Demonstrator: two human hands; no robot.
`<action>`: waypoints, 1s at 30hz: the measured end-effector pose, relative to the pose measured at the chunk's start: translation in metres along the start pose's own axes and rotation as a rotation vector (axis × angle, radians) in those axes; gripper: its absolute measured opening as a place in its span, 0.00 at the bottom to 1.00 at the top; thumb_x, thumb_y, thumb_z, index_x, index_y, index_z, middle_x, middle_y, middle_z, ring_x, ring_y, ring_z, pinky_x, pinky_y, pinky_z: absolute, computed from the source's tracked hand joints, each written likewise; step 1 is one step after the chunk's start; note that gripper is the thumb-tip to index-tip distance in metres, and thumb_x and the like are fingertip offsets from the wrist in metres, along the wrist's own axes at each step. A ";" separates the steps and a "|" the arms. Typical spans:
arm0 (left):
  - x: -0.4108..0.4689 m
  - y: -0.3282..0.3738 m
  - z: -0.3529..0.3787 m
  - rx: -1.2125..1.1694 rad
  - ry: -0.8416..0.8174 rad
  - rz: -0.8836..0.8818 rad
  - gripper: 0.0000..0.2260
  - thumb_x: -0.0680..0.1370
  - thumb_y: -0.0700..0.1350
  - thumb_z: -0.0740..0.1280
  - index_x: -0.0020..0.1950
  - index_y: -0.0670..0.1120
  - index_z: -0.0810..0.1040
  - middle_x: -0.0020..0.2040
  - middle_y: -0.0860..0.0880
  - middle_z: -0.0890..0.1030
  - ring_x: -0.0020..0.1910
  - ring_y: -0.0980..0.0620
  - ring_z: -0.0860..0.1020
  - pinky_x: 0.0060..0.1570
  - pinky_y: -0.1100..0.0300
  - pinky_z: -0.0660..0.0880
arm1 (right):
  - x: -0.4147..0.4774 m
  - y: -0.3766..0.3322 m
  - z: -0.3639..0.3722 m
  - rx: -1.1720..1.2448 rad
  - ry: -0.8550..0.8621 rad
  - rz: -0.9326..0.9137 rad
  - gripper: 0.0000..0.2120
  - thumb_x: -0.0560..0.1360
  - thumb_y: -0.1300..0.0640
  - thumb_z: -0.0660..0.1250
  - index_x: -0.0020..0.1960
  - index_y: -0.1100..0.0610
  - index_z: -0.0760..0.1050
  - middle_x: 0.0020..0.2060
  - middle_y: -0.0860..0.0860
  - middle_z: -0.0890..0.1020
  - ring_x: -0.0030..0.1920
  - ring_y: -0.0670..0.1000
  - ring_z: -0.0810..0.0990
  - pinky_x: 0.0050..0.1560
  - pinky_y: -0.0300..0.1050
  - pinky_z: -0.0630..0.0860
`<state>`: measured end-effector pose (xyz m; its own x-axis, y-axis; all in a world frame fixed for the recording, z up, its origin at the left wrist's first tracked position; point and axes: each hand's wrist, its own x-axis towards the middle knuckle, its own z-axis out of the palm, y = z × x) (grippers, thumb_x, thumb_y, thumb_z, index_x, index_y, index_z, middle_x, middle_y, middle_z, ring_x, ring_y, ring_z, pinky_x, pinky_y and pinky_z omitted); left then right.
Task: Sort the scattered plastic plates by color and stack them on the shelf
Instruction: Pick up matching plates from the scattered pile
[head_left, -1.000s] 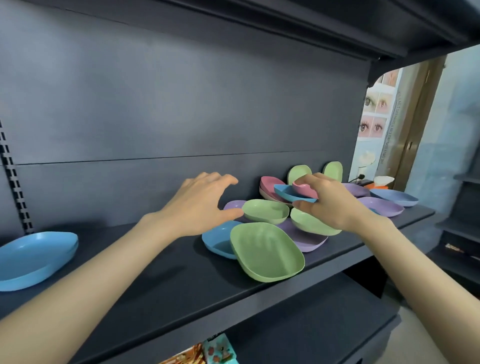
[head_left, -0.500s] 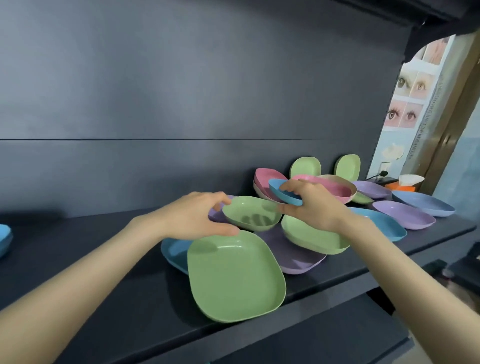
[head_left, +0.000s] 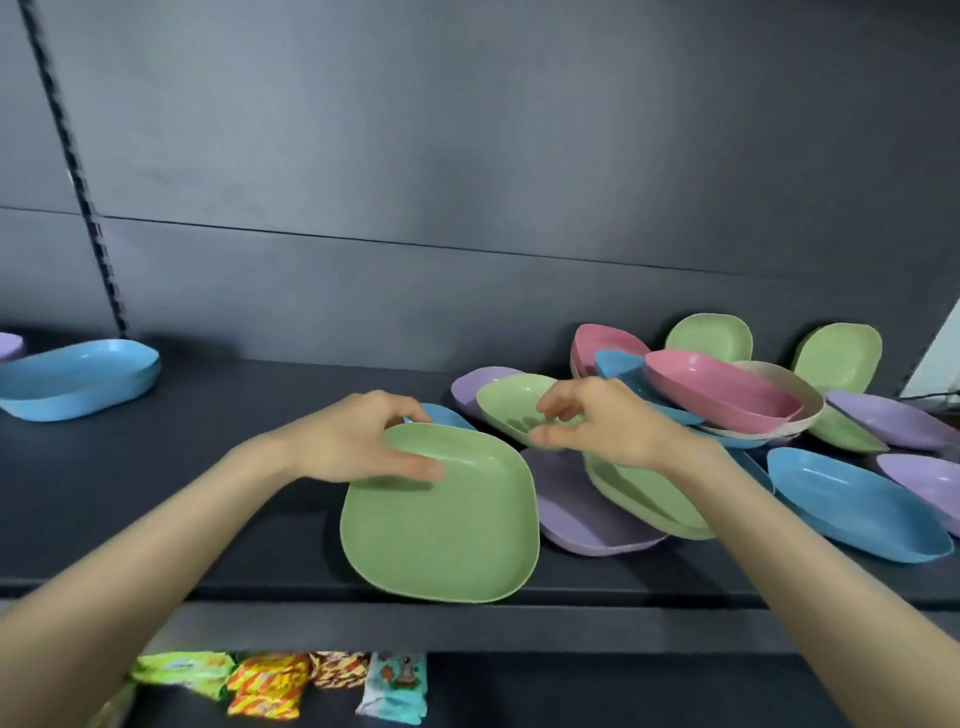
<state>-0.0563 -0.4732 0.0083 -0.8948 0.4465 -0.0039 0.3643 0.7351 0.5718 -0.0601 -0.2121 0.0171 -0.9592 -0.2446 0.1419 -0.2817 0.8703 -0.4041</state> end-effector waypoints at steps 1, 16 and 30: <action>0.000 0.001 0.001 -0.004 0.021 -0.015 0.17 0.66 0.59 0.75 0.52 0.55 0.78 0.45 0.55 0.82 0.44 0.57 0.80 0.49 0.56 0.77 | 0.001 0.000 0.001 -0.005 -0.009 -0.016 0.19 0.71 0.47 0.72 0.57 0.56 0.77 0.52 0.49 0.81 0.53 0.47 0.78 0.54 0.37 0.71; 0.002 -0.015 -0.049 -0.261 0.192 -0.161 0.03 0.72 0.42 0.73 0.43 0.43 0.84 0.40 0.46 0.85 0.35 0.54 0.81 0.39 0.62 0.76 | 0.037 0.003 -0.007 0.083 0.047 -0.014 0.13 0.71 0.50 0.72 0.51 0.55 0.78 0.50 0.51 0.82 0.51 0.51 0.80 0.57 0.44 0.74; 0.044 -0.053 -0.056 -0.426 0.261 -0.271 0.08 0.78 0.39 0.64 0.54 0.40 0.79 0.49 0.40 0.83 0.39 0.48 0.81 0.28 0.64 0.77 | 0.094 0.009 -0.017 -0.167 -0.277 0.219 0.43 0.66 0.42 0.74 0.73 0.53 0.59 0.69 0.51 0.69 0.65 0.53 0.72 0.65 0.47 0.70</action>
<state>-0.1290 -0.5212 0.0234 -0.9956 0.0905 -0.0247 0.0251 0.5110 0.8592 -0.1528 -0.2205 0.0419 -0.9729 -0.1316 -0.1902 -0.0834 0.9667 -0.2421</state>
